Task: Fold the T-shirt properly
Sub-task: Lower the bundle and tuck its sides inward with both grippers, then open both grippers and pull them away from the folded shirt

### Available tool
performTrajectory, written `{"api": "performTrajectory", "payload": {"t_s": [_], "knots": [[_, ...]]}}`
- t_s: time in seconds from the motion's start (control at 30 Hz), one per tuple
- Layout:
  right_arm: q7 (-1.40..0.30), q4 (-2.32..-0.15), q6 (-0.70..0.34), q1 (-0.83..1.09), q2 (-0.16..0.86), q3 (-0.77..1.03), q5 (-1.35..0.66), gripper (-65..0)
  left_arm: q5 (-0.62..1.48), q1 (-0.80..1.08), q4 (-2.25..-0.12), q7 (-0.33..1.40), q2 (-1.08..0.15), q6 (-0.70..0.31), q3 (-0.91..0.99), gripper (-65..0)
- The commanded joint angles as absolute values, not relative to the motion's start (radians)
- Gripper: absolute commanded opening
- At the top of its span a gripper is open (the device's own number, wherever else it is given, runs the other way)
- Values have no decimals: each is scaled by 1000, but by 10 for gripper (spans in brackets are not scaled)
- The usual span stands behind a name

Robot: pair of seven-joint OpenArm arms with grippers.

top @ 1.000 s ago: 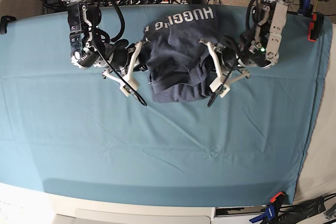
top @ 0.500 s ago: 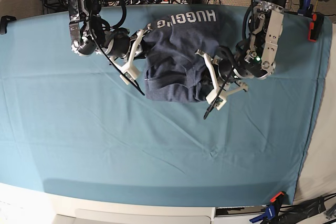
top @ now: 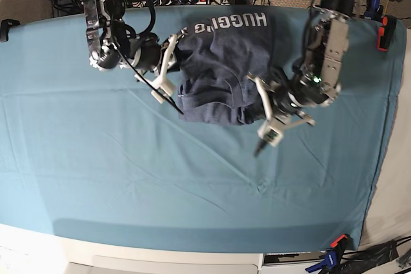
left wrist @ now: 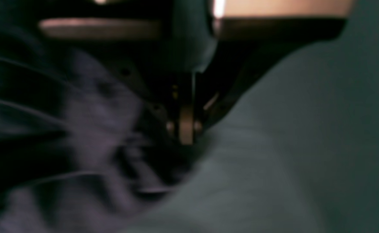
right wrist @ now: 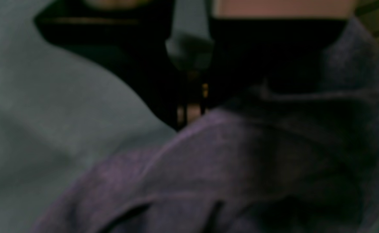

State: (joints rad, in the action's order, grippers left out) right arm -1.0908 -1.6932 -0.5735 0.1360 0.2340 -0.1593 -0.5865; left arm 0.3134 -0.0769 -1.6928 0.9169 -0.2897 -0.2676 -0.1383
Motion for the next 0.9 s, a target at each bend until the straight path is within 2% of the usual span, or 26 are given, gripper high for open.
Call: {"api": "performTrajectory", "payload": {"t_s": [0.0,0.3,0.37,0.43,0.57,0.7,0.87], "knots": [[-1122,-1689,-537,112,250,-147,-477,-650,313,-101,-1708,902,-317,-257,-132,-650],[-1078,-1689,-469,-31,249,63,-401,-650,335,-107,-1708,949,-453,-258,-16,-650],[-1088,-1693,-469,-36,250,139,-440,-650,392,-96,-1713,968,-482,-258,37,-650],[-1129,-1720,-471,-28,250,214,-563,-650,463,-70,-1734,980,-506,-271,101,-650],[-1152,-1858,-529,44,249,317,-717,-650,553,43,-1843,981,-518,-301,229,-650],[-1141,-2069,-591,169,242,340,-815,-650,590,205,-2003,977,-510,-315,317,-650],[-1132,-2276,-686,292,169,340,-967,-650,592,372,-2177,966,-486,-323,344,-650]]}}
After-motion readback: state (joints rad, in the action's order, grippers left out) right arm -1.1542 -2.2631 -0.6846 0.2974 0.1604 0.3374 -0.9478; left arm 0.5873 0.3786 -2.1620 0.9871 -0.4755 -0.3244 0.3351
